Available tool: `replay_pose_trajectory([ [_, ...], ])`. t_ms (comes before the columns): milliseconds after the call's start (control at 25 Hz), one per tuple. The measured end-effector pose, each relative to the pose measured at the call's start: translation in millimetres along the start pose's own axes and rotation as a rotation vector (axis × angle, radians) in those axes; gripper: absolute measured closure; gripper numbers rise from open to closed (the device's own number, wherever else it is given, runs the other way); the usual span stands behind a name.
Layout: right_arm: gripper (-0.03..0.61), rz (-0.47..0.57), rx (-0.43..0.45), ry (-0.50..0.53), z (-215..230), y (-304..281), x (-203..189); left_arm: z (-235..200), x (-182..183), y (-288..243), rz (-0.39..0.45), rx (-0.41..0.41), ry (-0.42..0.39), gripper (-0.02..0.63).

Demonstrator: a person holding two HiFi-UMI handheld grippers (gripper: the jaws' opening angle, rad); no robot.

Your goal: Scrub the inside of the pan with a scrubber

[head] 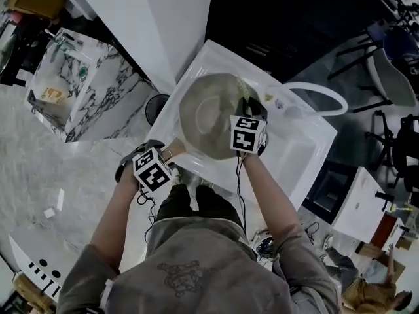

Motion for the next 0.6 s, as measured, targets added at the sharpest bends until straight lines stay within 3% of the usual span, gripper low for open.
replay_pose_trajectory([
  [160,0.511,-0.025,-0.038,0.011,-2,-18,-7,-2,-5,-6,-0.022,-0.009,0.009,0.35],
  [360,0.511,-0.067,-0.024,0.022,-13,-40,-18,-3,-8,-13,-0.054,-0.025,0.005,0.354],
  [520,0.511,-0.058,0.002,0.051,-27,-49,-19,-2,-10,-13,-0.022,-0.05,0.027,0.44],
  [600,0.511,-0.055,0.031,0.061,-33,-51,-18,-1,-11,-13,-0.007,-0.054,0.038,0.442],
])
Point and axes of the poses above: the fingertips, and each gripper's own axes: y backward along the fingers, z to its right, x out of its top, the point moved 9 cm from there along y, backward along the fingers, and after that the axes turned 7 degrees about -y, right-handed, at the moved point
